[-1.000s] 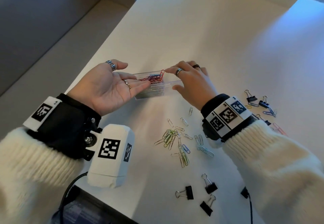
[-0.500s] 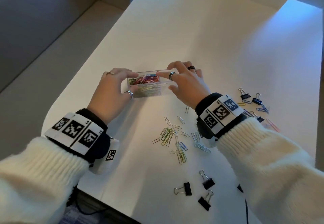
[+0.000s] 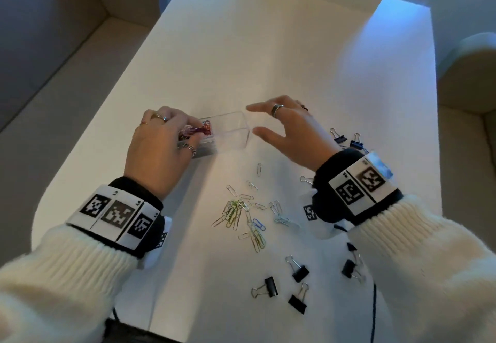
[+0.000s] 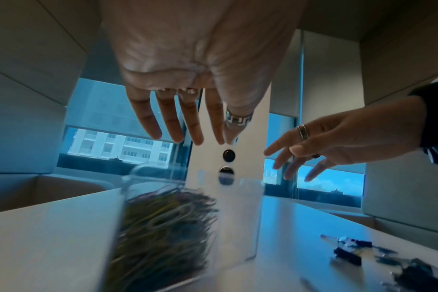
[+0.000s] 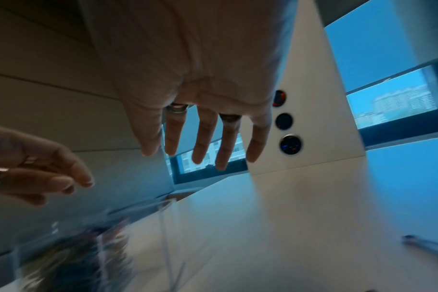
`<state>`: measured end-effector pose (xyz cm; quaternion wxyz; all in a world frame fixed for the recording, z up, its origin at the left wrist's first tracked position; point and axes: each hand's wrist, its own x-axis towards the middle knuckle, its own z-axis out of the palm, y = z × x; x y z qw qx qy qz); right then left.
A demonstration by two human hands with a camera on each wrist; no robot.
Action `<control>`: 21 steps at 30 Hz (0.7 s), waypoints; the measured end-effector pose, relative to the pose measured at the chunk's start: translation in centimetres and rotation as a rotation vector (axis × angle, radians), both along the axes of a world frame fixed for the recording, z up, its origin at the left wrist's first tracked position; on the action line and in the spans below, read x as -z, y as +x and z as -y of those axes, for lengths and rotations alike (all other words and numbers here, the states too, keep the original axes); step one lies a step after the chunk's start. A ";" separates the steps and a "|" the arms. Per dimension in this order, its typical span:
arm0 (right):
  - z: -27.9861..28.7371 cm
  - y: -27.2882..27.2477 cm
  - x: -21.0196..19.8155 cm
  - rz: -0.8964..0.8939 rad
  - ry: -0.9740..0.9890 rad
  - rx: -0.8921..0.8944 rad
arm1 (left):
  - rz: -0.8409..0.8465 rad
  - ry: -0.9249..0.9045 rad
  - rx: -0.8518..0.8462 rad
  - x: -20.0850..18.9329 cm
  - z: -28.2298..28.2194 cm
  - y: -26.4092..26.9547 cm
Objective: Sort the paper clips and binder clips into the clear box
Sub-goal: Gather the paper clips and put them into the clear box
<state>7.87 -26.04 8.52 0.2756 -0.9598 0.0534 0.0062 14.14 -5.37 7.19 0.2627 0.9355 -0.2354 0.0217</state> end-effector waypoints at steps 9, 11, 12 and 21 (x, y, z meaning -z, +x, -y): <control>12.8 -6.9 0.0 -0.288 -0.015 0.308 | -0.190 -0.047 0.332 -0.2 8.9 -4.1; 15.0 -7.9 1.3 -0.361 -0.060 0.341 | -0.275 0.010 0.397 0.8 11.6 -4.8; 15.7 -8.3 2.1 -0.394 -0.070 0.348 | -0.304 0.025 0.426 1.2 13.0 -5.1; 18.9 -7.8 5.9 -0.439 -0.078 0.336 | -0.410 0.337 0.517 4.8 23.1 -5.1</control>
